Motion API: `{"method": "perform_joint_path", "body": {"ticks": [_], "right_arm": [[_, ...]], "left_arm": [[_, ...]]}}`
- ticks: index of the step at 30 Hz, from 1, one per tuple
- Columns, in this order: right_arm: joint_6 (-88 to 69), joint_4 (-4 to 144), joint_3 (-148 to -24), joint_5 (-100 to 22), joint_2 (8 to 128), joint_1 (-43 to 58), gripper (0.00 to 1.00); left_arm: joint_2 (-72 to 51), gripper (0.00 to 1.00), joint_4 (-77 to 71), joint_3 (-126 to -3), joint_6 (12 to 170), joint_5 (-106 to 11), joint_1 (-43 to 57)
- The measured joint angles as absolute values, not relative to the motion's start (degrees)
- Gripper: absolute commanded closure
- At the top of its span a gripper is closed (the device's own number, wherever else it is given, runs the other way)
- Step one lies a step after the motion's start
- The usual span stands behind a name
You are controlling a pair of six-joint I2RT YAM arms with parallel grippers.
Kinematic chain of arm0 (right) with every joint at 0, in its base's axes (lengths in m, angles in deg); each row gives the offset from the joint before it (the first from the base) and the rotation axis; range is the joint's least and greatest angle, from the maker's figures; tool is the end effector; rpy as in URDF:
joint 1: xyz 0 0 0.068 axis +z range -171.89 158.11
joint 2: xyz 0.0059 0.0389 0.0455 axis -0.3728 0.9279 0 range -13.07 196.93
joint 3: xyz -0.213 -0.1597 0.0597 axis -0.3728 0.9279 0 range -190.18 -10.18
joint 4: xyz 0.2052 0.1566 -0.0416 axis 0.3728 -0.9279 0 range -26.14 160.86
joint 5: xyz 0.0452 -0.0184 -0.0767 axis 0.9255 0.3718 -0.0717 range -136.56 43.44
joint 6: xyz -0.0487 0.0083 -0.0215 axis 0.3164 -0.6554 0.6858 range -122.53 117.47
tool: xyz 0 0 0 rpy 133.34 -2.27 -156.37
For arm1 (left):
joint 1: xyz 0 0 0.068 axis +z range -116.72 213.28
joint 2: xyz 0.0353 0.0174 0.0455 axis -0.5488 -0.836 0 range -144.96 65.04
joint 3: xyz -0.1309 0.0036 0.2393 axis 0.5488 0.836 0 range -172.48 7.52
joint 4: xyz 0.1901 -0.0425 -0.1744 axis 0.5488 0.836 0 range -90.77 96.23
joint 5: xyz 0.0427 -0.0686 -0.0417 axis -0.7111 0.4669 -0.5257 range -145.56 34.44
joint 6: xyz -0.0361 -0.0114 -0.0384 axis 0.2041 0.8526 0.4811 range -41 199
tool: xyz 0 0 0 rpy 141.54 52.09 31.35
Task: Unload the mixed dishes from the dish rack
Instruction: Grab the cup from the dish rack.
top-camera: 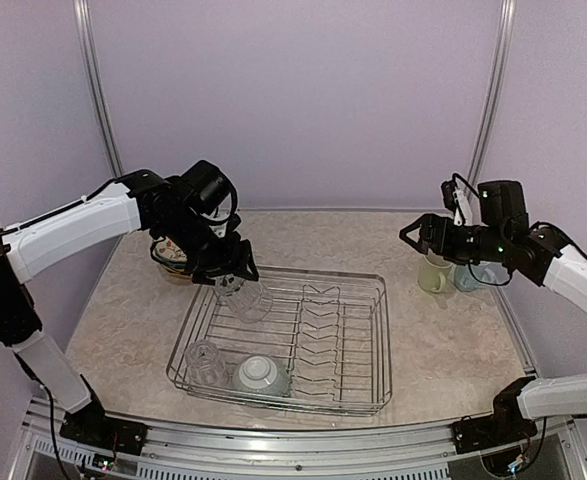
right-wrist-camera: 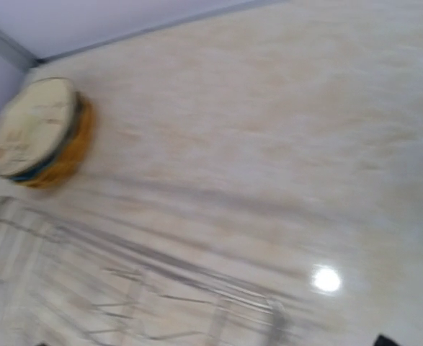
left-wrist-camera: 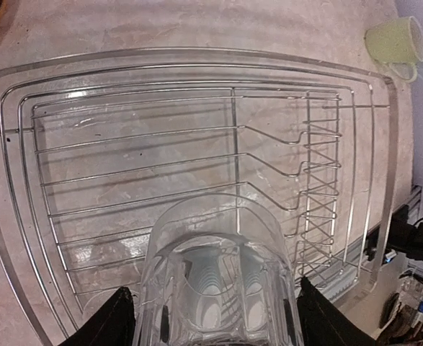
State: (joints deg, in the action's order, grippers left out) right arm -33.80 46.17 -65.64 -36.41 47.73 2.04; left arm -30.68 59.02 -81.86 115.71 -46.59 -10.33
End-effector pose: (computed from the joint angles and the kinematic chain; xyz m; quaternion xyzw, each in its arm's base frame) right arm 0.2123 0.1011 0.3264 0.0111 0.8638 0.2985 0.4057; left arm 0.2427 -0.2389 0.3090 0.0749 0.9726 -0.1915 0.1082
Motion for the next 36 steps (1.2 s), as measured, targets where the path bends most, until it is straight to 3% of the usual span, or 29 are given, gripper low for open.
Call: {"method": "perform_joint_path", "body": {"ticks": [10,18,25,28,32,36], "right_arm": [[-44.4,68.0,-59.5,-22.2,53.5,8.9,0.05],[-52.5,84.6,-60.6,-15.8,63.7,18.0,0.06],[-58.1,95.7,-62.5,-12.6,70.5,23.8,0.15],[-59.7,99.3,-62.9,-12.1,71.6,25.1,0.23],[-60.8,102.6,-63.5,-11.8,72.3,25.7,0.46],[-61.6,104.6,-63.8,-11.7,73.0,25.8,0.62]], "left_arm": [[-18.0,0.61,35.8,-67.6,122.8,-23.6,-1.0],[-17.7,0.61,17.5,-61.3,131.9,-14.0,-0.2],[-19.8,0.61,5.1,-60.3,137.8,-9.6,-0.2],[-21.1,0.61,0.9,-59.9,139.6,-8.4,-0.4],[-23.0,0.62,-2.9,-59.7,141.6,-7.2,-1.1],[-24.6,0.62,-5.6,-59.5,142.9,-6.0,-2.6]]}}
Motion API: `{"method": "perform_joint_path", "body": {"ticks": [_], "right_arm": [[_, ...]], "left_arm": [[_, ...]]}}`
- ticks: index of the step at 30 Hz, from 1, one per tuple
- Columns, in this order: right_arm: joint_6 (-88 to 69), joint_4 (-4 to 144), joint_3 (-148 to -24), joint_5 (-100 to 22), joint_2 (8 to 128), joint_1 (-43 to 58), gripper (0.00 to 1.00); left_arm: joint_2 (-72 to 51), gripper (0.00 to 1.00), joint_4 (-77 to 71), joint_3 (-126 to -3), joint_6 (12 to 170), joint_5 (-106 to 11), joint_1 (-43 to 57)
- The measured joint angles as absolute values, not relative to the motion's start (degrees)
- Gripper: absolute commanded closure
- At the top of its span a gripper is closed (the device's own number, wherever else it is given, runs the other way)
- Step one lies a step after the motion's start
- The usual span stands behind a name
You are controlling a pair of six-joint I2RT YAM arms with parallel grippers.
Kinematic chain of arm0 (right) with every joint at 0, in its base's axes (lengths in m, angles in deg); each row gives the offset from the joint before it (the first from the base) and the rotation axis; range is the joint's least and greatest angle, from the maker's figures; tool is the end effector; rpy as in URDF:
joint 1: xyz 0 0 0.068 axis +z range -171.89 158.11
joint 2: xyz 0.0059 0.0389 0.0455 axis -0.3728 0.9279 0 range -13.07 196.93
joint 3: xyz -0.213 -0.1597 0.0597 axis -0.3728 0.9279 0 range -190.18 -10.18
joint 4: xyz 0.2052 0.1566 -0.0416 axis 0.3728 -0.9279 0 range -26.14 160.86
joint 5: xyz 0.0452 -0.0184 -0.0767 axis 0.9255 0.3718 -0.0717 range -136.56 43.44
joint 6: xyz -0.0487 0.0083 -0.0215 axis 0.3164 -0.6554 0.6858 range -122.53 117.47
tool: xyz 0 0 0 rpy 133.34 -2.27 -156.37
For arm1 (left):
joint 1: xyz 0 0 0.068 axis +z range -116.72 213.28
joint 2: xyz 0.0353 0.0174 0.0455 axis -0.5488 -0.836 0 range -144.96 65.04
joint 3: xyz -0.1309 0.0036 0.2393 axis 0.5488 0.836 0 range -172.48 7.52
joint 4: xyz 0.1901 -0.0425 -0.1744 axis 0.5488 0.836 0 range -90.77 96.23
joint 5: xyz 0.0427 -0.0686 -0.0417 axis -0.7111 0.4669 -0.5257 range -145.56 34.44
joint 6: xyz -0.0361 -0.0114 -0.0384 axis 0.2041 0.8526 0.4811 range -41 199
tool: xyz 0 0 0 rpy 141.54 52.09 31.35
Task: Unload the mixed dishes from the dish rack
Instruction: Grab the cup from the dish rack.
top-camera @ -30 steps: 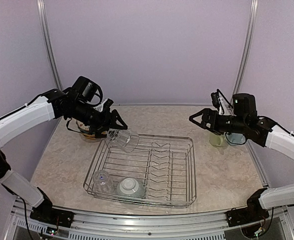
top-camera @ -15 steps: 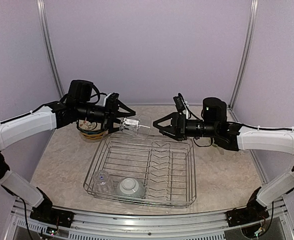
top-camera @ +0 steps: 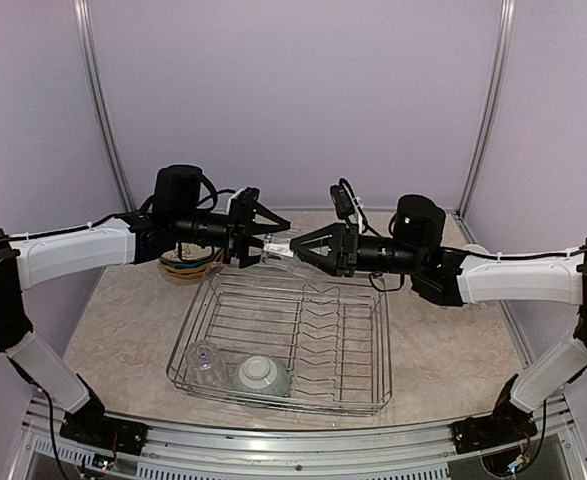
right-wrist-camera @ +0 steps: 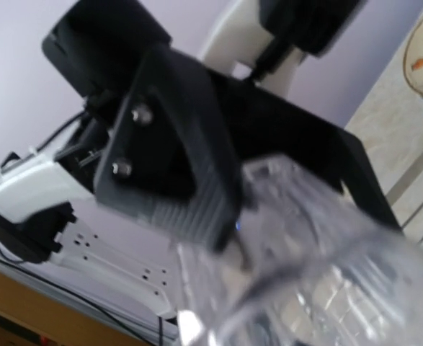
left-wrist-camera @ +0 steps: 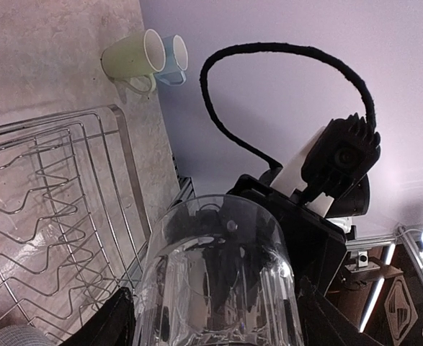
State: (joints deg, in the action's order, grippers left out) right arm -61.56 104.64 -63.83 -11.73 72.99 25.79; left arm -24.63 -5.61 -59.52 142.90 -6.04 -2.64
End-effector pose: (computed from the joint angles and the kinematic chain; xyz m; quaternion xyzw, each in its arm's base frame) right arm 0.2166 0.2680 0.2987 -0.1472 0.6845 0.6726 0.2397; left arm 0.2757 -0.2332 0.3089 0.0622 0.7716 -0.6273 0.0857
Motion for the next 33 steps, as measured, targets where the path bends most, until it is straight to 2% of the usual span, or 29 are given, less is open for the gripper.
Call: {"method": "perform_joint_path", "body": {"ticks": [7,12,15,17,20,28,33], "right_arm": [[-62.8,107.5,-63.1,-12.5,73.0,26.0,0.83],[-64.7,110.8,-62.1,-12.4,72.9,26.0,0.94],[-65.2,112.5,-62.0,-12.1,72.6,26.0,1.00],[-65.2,112.5,-61.8,-12.2,72.3,26.0,1.00],[-64.7,111.2,-61.6,-12.6,72.2,26.0,1.00],[-59.4,101.7,-61.6,-16.8,67.5,26.1,1.00],[-52.8,88.7,-62.3,-23.3,60.8,25.9,1.00]], "left_arm": [[-25.4,0.61,-10.4,-58.2,145.2,-4.9,-4.1],[-26.4,0.52,-14.7,-57.7,146.6,-4.0,-4.1],[-26.5,0.40,-16.8,-57.6,147.0,-3.3,-4.1],[-26.4,0.17,-17.3,-57.3,147.1,-3.2,-4.2],[-26.3,0.02,-16.8,-56.4,146.8,-3.4,-4.1],[-22.5,0.01,-7.2,-55.2,142.3,-5.2,-2.0],[-17.2,0.01,1.7,-55.8,136.6,-8.0,-0.4]]}}
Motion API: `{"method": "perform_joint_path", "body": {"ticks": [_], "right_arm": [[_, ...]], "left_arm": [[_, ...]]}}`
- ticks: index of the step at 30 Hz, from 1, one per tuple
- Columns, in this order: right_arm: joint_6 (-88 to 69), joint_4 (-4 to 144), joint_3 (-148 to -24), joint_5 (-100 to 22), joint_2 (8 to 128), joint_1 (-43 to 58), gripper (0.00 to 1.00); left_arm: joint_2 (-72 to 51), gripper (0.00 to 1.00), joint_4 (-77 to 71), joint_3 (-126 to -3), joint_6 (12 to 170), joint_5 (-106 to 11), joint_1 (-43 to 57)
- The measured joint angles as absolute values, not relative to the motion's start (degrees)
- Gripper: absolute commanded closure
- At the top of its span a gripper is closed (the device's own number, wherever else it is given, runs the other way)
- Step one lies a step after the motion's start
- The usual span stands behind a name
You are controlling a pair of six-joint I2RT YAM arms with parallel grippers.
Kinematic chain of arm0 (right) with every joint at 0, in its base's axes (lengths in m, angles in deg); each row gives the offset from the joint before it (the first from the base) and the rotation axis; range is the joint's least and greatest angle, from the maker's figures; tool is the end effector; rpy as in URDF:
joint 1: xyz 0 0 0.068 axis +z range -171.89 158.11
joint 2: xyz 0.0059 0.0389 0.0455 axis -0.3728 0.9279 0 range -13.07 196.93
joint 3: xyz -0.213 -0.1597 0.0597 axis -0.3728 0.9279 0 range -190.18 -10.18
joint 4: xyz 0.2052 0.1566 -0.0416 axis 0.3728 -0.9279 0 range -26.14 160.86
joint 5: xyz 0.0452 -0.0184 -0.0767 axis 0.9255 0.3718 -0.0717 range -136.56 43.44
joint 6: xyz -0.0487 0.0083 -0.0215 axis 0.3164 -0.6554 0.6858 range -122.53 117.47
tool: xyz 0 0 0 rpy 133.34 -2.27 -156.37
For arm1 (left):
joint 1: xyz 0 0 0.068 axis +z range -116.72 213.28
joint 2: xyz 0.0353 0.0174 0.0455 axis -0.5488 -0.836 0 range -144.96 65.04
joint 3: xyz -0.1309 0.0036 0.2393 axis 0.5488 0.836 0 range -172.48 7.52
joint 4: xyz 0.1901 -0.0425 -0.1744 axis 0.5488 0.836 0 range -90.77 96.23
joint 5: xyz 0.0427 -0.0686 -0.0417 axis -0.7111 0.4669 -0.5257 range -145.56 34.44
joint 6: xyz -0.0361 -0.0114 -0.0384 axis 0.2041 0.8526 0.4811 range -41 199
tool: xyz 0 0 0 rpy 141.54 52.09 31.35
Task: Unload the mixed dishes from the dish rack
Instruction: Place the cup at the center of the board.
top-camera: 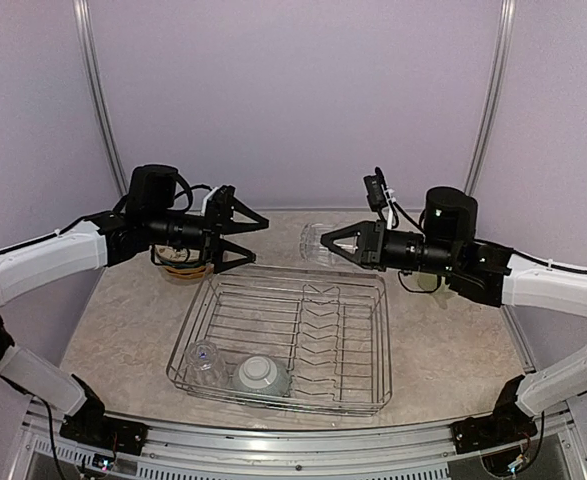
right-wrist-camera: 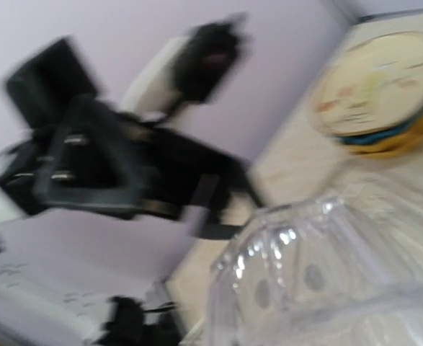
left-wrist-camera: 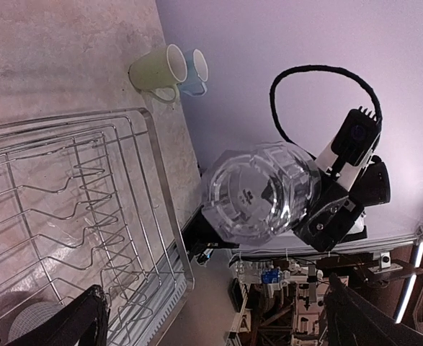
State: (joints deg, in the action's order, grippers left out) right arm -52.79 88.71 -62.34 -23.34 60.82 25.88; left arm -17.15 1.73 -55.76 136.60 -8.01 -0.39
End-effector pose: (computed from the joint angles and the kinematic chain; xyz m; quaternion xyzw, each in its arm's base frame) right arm 0.1932 0.2338 0.3250 -0.1218 0.7185 0.6013 0.3276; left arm 0.2572 -0.2029 0.3166 0.0655 0.7867 -0.6015 0.1224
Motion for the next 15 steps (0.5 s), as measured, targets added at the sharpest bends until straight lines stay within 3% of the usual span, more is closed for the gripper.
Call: {"method": "perform_joint_path", "body": {"ticks": [15], "right_arm": [[-39.6,38.3,-74.1,-66.8,47.0,25.6,1.00]], "left_arm": [[-10.6,0.01,15.6,-56.2,127.9,-14.6,0.4]]}}
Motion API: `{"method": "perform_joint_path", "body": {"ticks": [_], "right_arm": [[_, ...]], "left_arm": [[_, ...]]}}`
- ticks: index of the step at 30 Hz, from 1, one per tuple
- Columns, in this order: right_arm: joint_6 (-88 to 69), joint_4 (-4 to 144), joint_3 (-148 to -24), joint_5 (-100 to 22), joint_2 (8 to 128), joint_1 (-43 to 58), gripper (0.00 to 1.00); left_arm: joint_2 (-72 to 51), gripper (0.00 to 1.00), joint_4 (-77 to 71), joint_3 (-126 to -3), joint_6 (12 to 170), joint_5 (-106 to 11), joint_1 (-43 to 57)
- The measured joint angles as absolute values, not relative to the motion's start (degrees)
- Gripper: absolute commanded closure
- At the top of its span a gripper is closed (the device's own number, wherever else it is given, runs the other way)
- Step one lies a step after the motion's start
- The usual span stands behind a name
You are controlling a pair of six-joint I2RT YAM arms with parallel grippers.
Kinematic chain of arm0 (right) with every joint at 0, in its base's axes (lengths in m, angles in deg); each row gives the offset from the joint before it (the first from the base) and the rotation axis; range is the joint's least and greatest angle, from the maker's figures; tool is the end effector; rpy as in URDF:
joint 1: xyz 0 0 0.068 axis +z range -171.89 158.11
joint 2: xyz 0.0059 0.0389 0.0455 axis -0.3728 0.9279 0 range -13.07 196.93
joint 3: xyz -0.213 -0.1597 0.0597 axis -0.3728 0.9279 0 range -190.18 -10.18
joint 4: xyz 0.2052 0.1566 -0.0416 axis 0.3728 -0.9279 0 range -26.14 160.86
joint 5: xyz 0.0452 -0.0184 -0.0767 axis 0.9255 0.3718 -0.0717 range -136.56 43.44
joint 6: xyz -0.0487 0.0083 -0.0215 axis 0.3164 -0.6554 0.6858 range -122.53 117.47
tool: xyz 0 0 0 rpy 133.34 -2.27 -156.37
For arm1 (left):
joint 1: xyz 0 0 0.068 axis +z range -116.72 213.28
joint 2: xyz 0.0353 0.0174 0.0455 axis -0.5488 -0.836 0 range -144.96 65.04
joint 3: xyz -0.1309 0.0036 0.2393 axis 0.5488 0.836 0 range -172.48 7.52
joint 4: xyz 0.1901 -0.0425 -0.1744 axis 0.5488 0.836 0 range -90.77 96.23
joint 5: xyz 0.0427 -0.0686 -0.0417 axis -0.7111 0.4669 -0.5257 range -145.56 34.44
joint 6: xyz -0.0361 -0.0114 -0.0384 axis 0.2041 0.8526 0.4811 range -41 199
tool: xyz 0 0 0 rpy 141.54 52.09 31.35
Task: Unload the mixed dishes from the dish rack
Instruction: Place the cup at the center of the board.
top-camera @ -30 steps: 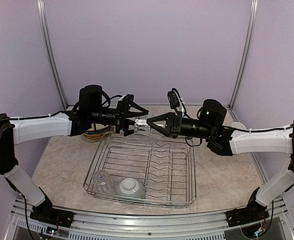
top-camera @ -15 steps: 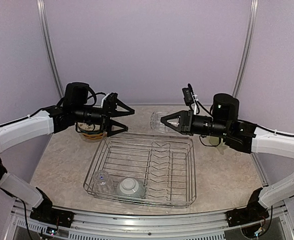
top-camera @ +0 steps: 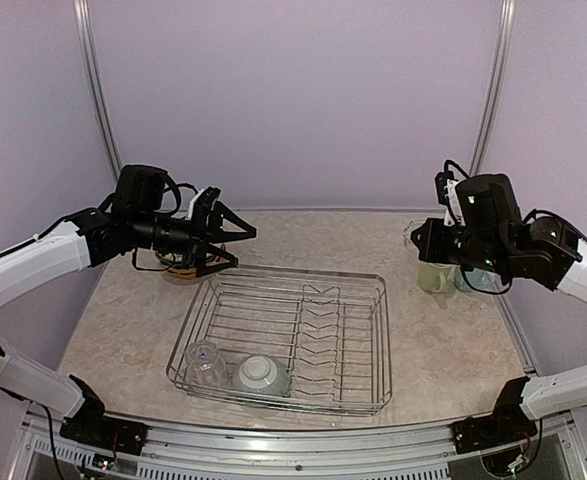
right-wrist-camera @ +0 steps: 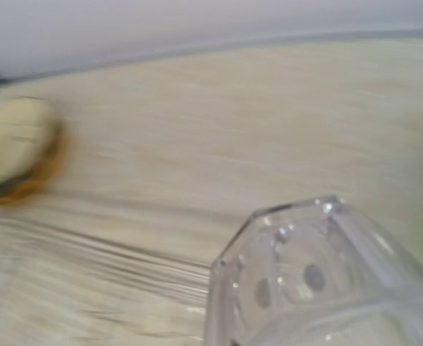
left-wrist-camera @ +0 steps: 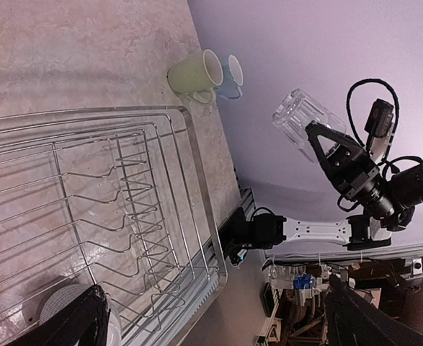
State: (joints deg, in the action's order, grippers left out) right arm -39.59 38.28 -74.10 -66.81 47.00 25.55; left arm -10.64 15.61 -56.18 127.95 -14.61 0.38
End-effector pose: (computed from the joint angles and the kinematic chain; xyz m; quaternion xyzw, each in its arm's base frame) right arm 0.1598 0.1558 0.3670 0.0126 0.8517 0.2253 0.4730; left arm 0.2354 -0.1801 0.3292 0.0652 0.8217 -0.5414 0.1658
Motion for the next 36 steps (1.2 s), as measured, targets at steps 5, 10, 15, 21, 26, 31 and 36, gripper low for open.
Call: {"method": "perform_joint_path", "body": {"ticks": [5,10,15,21,26,31,36], "right_arm": [[-40.1,24.4,-75.7,-79.1,48.2,25.2,1.00],[-39.1,19.3,-74.6,-83.7,48.7,20.5,1.00],[-35.7,21.5,-67.8,-79.6,45.3,9.1,1.00],[-31.9,24.9,-61.3,-67.5,45.7,-6.0,1.00],[-30.7,26.7,-60.8,-60.6,51.4,-12.8,1.00],[-31.3,30.1,-58.4,-56.0,54.9,-16.6,1.00],[-35.1,30.5,-57.2,-56.3,59.1,-16.8,1.00]], "left_arm": [[-10.4,0.01,17.8,-56.2,126.7,-15.8,0.4],[-10.4,0.01,19.0,-56.2,125.9,-16.3,0.4],[-10.4,0.01,19.5,-56.2,125.6,-16.6,0.4],[-10.3,0.01,20.9,-56.2,124.9,-17.1,0.4],[-10.2,0.01,23.7,-56.4,123.7,-18.5,0.4],[-9.5,0.01,27.8,-56.9,122.4,-20.7,0.4],[-9.4,0.01,32.6,-58.6,120.8,-23.9,0.1]]}}
